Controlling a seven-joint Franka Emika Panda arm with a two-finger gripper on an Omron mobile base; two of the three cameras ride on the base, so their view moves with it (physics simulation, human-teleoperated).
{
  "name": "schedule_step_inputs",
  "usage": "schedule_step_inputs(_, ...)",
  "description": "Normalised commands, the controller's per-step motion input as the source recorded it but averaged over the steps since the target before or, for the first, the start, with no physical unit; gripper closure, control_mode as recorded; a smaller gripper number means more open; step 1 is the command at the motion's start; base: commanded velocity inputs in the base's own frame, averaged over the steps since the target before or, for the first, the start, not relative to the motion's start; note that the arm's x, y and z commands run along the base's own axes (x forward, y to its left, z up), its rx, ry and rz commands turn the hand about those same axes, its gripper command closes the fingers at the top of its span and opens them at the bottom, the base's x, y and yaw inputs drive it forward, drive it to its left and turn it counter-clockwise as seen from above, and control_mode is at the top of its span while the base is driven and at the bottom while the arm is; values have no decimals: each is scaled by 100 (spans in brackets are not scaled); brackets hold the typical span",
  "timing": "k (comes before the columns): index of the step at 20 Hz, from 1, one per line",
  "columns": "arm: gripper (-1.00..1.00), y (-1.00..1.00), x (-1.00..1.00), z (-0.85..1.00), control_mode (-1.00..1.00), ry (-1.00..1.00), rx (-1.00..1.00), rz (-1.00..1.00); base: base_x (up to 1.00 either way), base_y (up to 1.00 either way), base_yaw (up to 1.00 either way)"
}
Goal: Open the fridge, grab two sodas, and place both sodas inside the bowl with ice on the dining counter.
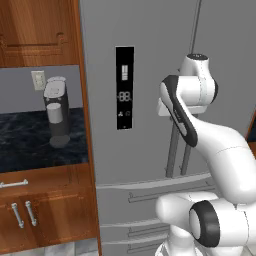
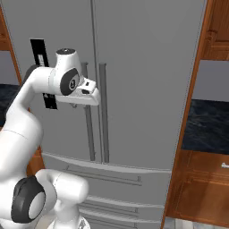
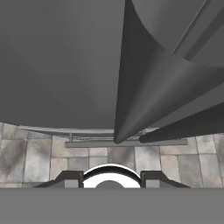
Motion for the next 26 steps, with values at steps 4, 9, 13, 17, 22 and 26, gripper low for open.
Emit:
schedule_step_inputs(4, -100, 0, 0, 0, 100, 0, 0, 0, -15, -5, 0)
schedule_step_inputs(9, -100, 0, 0, 0, 100, 0, 0, 0, -50, -36, 0)
schedule_step_inputs(13, -100, 0, 0, 0, 100, 0, 0, 0, -33, -41, 0)
schedule_step_inputs(17, -100, 0, 0, 0, 100, 0, 0, 0, -16, -41, 0)
schedule_step_inputs(22, -100, 0, 0, 0, 100, 0, 0, 0, -12, -27, 1)
schedule_step_inputs(26, -100, 0, 0, 0, 100, 0, 0, 0, -16, 0, 0)
